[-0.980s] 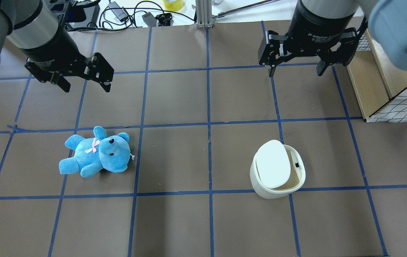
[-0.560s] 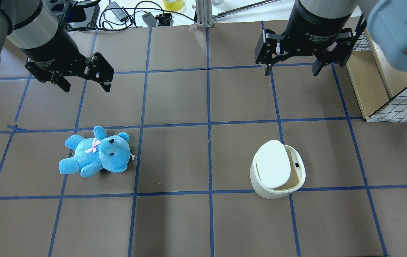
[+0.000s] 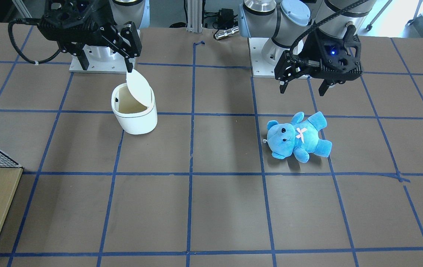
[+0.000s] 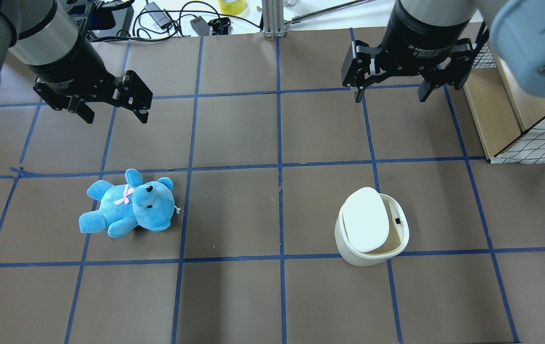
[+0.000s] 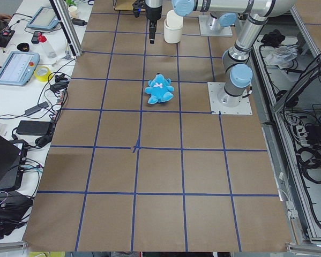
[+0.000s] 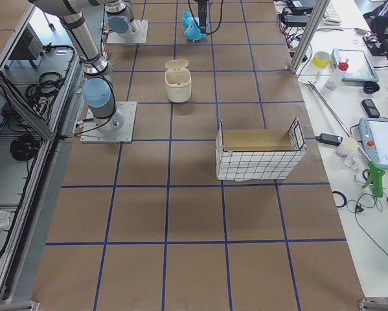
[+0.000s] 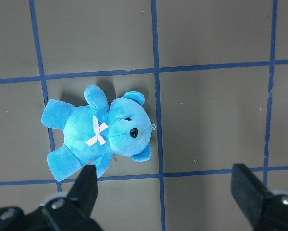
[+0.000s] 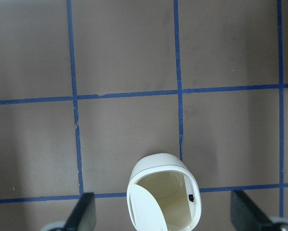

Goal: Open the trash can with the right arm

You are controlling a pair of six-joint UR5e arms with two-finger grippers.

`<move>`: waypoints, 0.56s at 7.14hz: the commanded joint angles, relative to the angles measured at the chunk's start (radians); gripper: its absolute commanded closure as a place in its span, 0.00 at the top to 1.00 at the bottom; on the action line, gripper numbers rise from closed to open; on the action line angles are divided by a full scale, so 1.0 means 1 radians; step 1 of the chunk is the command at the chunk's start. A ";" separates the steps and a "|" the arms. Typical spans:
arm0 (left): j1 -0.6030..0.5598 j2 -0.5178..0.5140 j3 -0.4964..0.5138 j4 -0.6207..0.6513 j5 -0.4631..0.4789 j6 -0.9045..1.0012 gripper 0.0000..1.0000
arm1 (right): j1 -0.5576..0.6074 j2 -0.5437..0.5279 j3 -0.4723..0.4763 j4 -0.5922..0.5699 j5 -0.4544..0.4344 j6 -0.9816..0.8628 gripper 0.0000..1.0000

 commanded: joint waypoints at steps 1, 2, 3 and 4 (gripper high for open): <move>0.000 0.000 0.000 0.000 0.000 0.000 1.00 | 0.000 0.000 0.001 0.000 -0.004 0.000 1.00; 0.000 0.000 0.000 0.000 0.000 0.000 1.00 | 0.000 -0.002 0.001 0.000 -0.006 0.003 1.00; 0.000 0.000 0.000 0.000 0.000 0.000 1.00 | 0.000 0.000 0.002 0.000 -0.001 0.000 1.00; 0.000 0.000 0.000 0.000 0.000 0.000 1.00 | 0.000 -0.002 0.001 0.000 -0.004 0.003 1.00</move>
